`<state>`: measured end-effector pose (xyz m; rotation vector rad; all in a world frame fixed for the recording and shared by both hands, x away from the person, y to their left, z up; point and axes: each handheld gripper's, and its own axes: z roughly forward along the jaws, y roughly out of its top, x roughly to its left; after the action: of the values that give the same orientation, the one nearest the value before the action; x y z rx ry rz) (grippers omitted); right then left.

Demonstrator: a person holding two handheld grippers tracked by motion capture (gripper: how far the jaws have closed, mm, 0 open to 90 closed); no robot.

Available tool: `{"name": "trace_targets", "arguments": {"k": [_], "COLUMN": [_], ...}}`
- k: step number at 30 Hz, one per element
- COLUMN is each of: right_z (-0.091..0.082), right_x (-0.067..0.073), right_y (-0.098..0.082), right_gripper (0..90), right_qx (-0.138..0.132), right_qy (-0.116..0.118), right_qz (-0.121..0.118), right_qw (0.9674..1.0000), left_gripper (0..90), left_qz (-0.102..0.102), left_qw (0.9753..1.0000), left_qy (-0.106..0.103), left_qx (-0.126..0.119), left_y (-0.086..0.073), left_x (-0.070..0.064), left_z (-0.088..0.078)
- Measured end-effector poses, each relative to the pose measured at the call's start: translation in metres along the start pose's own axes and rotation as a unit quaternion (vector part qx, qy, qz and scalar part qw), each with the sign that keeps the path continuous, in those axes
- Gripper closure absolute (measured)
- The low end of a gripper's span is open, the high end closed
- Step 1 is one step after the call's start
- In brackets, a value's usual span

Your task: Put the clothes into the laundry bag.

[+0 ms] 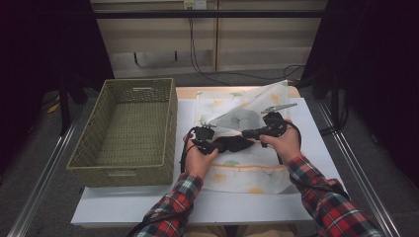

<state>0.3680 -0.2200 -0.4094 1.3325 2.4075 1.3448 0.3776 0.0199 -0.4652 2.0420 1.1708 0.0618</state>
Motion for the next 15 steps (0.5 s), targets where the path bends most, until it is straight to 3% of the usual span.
{"name": "trace_targets", "arguments": {"k": [6,14,15], "right_z": [0.003,0.001,0.0], "right_x": [0.0,0.0,0.0], "right_y": [-0.002,-0.002,-0.002], "right_gripper": [89.7,89.7,89.7], "right_qx": [0.005,0.005,0.005], "right_qy": [0.002,0.005,0.005], "right_qz": [-0.004,-0.005,-0.006], "right_qw": [1.0,1.0,1.0], "left_gripper": [90.0,90.0,90.0], "left_qz": [-0.016,-0.021,-0.014], "left_qw": [0.9999,0.9997,0.9999], "left_qy": [-0.002,0.005,0.007], "left_qx": [0.003,-0.006,-0.001], "left_y": [-0.003,0.004,0.005], "left_x": [0.005,0.003,0.003], "left_z": [0.008,0.018,0.019]}}
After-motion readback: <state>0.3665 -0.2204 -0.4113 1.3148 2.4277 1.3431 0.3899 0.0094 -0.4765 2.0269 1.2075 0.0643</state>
